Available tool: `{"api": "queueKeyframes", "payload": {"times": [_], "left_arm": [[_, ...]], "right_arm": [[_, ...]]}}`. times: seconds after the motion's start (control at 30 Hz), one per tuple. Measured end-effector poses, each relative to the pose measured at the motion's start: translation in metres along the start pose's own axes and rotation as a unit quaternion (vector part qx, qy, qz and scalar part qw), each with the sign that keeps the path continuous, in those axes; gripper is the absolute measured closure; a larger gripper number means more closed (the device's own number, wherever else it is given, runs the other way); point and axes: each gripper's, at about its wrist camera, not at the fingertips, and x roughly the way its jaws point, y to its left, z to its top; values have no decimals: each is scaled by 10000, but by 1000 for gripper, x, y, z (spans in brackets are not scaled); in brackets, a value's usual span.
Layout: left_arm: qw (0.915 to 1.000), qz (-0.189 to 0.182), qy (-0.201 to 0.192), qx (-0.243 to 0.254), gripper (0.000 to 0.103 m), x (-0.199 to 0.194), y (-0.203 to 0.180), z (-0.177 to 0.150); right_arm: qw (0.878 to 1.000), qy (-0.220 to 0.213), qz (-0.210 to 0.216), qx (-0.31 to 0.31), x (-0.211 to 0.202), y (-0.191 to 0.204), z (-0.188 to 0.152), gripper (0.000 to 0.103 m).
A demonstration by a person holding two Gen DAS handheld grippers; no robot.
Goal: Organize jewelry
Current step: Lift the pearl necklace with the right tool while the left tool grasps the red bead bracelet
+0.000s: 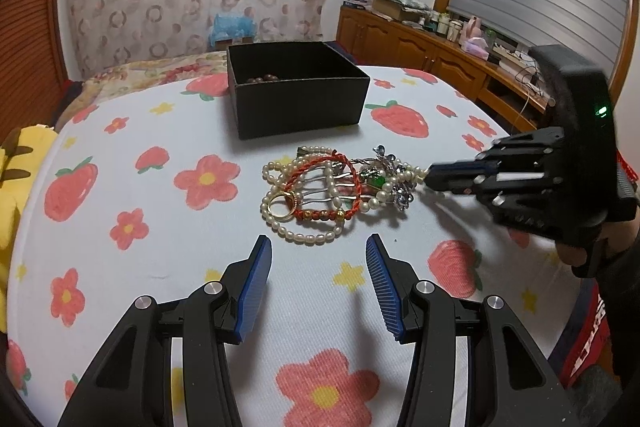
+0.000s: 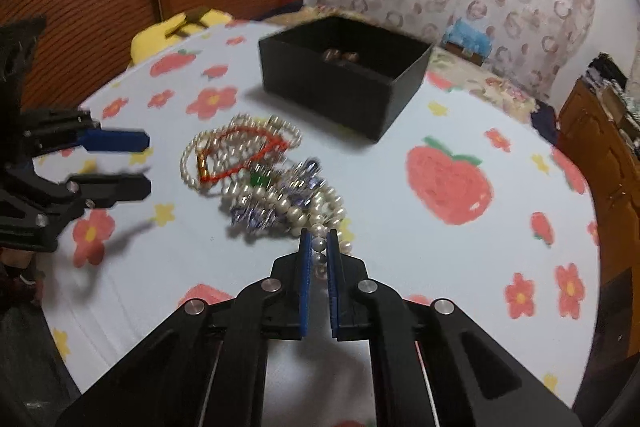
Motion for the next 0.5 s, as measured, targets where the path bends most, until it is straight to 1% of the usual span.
{"api": "queueKeyframes", "payload": {"times": [0.27, 0.5], "left_arm": [[10000, -25, 30, -27, 56, 3, 2, 0], [10000, -34, 73, 23, 56, 10, 4, 9]], "right_arm": [[9966, -762, -270, 176, -49, -13, 18, 95], [9915, -1153, -567, 220, -76, -20, 30, 95]]}}
